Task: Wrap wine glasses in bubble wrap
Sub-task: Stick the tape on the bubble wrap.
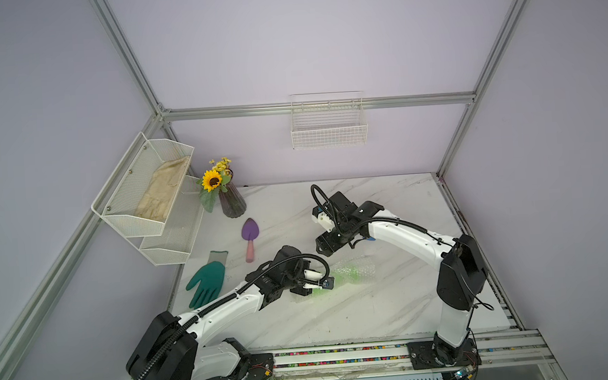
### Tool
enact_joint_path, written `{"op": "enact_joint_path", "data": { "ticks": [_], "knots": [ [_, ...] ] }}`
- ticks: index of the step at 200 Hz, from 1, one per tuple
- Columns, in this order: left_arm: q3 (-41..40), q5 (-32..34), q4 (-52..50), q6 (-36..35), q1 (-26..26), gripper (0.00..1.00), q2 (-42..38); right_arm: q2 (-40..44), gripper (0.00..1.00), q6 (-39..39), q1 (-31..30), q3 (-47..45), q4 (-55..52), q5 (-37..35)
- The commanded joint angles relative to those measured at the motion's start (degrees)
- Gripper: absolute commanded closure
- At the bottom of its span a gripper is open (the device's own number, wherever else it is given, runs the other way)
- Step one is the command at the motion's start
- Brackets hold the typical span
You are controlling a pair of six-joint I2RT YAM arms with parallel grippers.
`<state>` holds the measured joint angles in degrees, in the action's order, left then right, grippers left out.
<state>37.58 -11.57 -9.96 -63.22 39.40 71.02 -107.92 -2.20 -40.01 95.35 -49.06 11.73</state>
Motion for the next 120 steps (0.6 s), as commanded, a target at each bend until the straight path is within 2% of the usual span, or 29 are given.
{"op": "enact_joint_path", "data": {
  "ticks": [1, 14, 29, 49, 72, 88, 120],
  "knots": [
    [-0.2, 0.4, 0.2, -2.4, -0.1, 1.0, -1.3, -5.9, 0.14, 4.1, 1.1, 5.1, -2.3, 5.6],
    [-0.1, 0.8, 0.1, -2.7, -0.2, 1.0, -1.4, -10.0, 0.1, 5.4, 2.1, 8.5, -4.1, 10.0],
    [0.2, 1.8, 0.1, -3.0, -0.2, 1.0, -1.6, -14.1, 0.1, 6.6, 2.5, 11.9, -8.3, 12.0],
    [0.3, 3.4, -0.1, -4.4, -0.3, 1.0, -1.8, -13.5, 0.09, 6.6, 2.8, 9.3, -8.7, 14.5],
    [0.4, 5.5, 0.6, -5.6, -0.4, 1.0, -1.4, -10.6, 0.08, 5.6, 4.5, 4.3, -8.0, 21.0],
    [0.4, 5.9, 1.2, -5.7, -0.5, 0.92, -1.8, -8.6, 0.08, 4.5, 5.4, 1.1, -7.1, 23.6],
    [0.5, 7.6, 0.6, -5.6, -0.5, 0.67, -4.1, -4.1, 0.08, 2.9, 5.4, -4.4, -5.0, 26.6]
  ]
}}
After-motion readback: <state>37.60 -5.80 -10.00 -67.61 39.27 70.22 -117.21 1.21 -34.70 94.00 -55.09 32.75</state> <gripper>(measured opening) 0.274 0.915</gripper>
